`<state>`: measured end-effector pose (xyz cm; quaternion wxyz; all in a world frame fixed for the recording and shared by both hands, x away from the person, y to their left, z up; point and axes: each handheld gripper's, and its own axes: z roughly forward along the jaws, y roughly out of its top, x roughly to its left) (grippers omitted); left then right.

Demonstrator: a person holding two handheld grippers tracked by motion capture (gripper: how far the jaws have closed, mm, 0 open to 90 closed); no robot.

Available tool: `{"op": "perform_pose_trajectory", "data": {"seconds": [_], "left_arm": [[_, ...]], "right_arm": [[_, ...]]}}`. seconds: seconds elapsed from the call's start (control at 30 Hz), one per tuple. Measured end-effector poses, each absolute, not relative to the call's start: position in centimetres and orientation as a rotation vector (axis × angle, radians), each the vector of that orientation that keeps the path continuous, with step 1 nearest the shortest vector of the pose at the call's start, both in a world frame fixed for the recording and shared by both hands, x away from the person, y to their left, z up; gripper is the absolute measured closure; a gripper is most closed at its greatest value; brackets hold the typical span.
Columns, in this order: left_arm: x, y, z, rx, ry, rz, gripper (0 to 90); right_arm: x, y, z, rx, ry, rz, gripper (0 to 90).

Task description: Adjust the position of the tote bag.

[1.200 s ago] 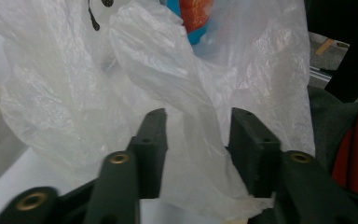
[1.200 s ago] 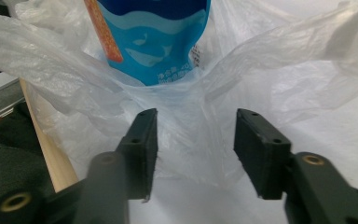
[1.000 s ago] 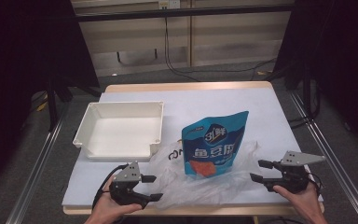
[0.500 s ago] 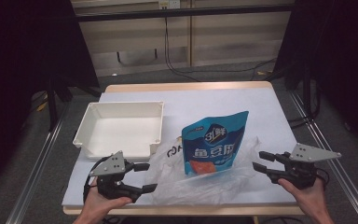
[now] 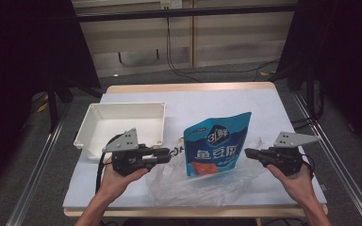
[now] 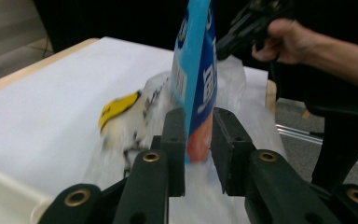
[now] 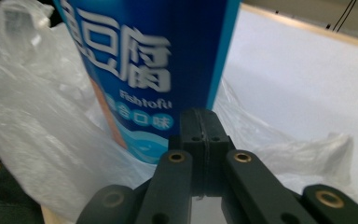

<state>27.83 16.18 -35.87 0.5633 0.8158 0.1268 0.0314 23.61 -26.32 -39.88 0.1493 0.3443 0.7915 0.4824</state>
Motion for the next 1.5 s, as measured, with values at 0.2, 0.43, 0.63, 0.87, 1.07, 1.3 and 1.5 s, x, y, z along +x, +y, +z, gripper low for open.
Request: {"op": "perform_pose_trajectory", "data": {"seconds": [0.2,0.43,0.63,0.87,1.07,1.3,1.5], "left_arm": [[28.0,13.3,-36.5,1.975,0.232,0.026,85.8],[28.3,11.5,-40.2,2.166,0.235,-0.015,88.0],[28.6,11.1,-42.9,2.271,0.233,-0.062,87.9],[28.6,11.0,-45.3,2.402,0.272,-0.031,87.7],[29.1,10.8,-46.2,2.441,0.280,-0.010,87.4],[28.7,10.5,-46.7,2.451,0.276,-0.007,86.8],[28.8,11.0,-46.8,2.451,0.300,0.016,86.8]], "right_arm": [[24.3,-25.9,-42.0,1.015,2.336,1.342,90.0],[24.5,-25.8,-43.3,1.036,2.384,1.310,90.0],[24.9,-25.2,-44.3,1.031,2.429,1.249,90.0],[24.9,-24.9,-45.3,1.033,2.466,1.197,90.0],[25.1,-24.3,-45.8,0.985,2.520,1.168,90.0],[25.2,-24.0,-46.6,0.989,2.578,1.099,90.0],[25.2,-24.4,-47.3,0.980,2.585,0.978,90.0]]}}
